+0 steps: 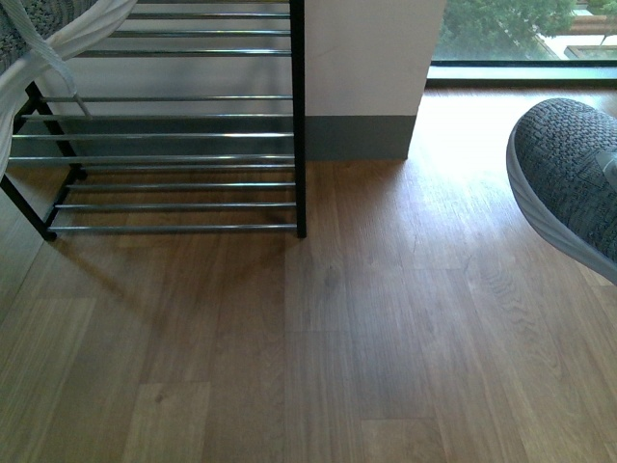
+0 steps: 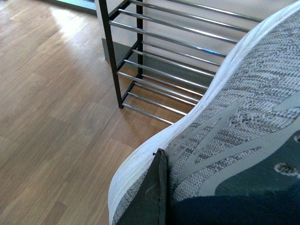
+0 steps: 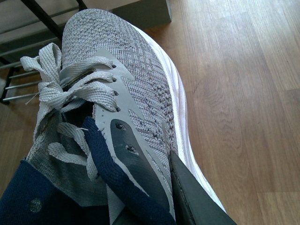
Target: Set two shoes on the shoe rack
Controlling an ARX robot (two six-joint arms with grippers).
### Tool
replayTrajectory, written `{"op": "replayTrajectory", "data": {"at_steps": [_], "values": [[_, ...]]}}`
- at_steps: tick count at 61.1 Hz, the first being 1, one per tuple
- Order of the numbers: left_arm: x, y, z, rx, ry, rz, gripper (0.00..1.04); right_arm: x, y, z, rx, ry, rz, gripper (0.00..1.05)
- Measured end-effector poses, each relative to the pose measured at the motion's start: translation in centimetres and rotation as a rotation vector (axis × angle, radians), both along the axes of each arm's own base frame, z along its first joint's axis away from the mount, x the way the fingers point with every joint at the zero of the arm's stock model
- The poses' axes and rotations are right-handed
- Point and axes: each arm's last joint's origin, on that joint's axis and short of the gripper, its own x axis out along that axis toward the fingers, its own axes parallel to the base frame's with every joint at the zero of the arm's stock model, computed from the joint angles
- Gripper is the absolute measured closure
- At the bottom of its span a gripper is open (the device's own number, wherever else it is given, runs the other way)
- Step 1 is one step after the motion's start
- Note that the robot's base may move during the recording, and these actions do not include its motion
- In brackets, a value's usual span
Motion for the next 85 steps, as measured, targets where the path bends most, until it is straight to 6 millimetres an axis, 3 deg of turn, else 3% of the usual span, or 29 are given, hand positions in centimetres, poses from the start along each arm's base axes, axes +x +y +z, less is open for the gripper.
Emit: {"op": "replayTrajectory", "data": {"at_steps": [85], "values": [[0.05,0.08,-0.11,0.007,0.004,0.008,1.03,0.03,0.12,0.00,0.004,-0.001,0.013,1.03]]}}
